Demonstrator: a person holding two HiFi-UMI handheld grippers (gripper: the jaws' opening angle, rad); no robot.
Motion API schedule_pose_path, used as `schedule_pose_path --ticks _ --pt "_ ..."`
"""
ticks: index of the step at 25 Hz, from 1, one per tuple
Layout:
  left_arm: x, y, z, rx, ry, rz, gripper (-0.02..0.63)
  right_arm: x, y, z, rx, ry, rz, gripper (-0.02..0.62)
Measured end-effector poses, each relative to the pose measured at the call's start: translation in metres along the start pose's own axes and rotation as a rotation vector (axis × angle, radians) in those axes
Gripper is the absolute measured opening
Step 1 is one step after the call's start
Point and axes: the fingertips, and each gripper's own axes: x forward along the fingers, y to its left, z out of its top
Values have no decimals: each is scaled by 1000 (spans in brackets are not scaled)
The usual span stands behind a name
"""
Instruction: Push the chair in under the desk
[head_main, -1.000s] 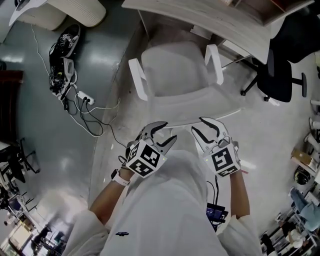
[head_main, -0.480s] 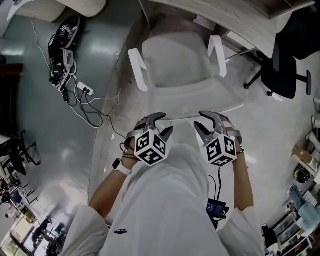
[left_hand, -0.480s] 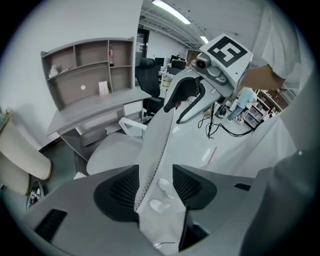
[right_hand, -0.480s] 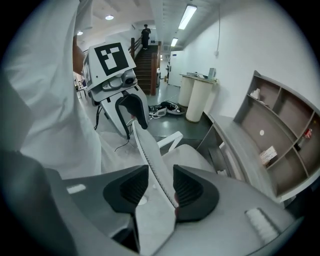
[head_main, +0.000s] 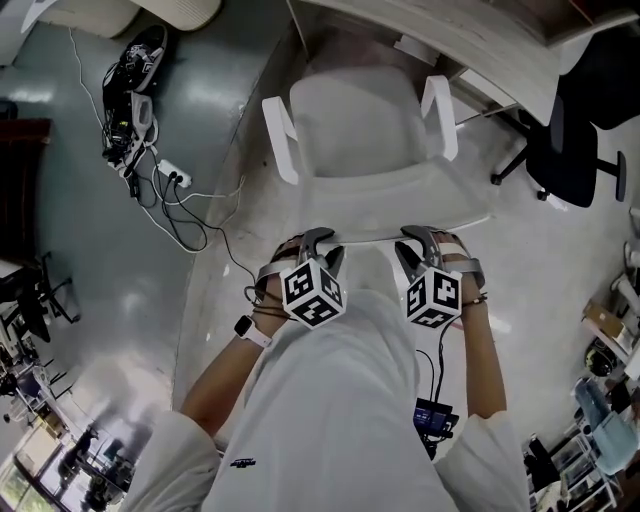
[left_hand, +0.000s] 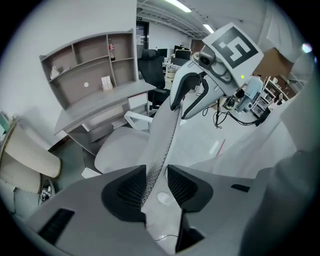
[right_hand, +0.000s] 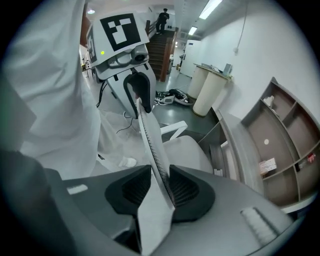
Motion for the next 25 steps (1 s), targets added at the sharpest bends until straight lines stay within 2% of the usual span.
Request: schedule_pose_path --ticks 6,11,16,25 --pt "1 3 -1 2 -6 41 133 3 -1 2 20 -12 17 121" --pt "1 8 -3 -3 -7 50 134 5 -3 6 52 -31 -20 123" --pt "2 27 -5 -25 -16 67 140 13 -12 17 118 -63 -53 126" --pt "2 67 -4 -45 -15 94 153 25 -35 39 219 -110 -58 130"
